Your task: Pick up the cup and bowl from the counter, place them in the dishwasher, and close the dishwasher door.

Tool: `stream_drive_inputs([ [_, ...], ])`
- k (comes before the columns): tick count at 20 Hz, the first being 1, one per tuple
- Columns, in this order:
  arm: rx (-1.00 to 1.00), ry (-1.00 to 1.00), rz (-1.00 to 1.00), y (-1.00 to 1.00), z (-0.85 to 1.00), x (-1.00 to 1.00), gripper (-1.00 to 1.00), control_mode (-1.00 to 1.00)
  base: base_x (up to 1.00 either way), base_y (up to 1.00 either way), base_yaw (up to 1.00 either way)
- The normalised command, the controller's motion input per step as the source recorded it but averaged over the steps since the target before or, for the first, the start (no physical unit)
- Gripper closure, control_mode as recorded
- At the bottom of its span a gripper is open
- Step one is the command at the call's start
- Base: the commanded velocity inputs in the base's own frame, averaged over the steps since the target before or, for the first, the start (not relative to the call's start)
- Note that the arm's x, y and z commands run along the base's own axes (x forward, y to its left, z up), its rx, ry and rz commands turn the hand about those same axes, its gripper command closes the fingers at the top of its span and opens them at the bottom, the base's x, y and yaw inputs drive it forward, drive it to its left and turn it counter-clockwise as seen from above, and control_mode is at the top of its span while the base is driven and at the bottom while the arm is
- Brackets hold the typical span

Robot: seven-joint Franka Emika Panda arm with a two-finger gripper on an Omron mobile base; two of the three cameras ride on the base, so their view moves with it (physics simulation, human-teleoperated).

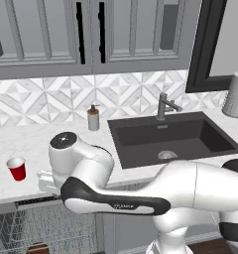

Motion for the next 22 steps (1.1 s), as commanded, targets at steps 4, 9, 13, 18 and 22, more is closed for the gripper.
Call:
stream_drive_inputs([
  [4, 0.13, 0.15, -0.01, -0.78, 1.0, 0.26, -1.0, -1.0, 0.0, 0.0, 0.0],
  [9, 0.03, 0.03, 0.19, -0.39, 0.93, 0.34, -1.0, -1.0, 0.0, 0.0, 0.0],
  [13, 0.02, 0.11, 0.32, 0.01, 0.66, 0.9, -1.0, -1.0, 0.0, 0.0, 0.0],
  [18, 0.0, 0.06, 0.32, 0.0, 0.43, 0.91, -1.0, -1.0, 0.0, 0.0, 0.0],
  [22, -0.05, 0.0, 0.19, 0.41, 0.09, 0.56, -1.0, -1.0, 0.0, 0.0, 0.0],
])
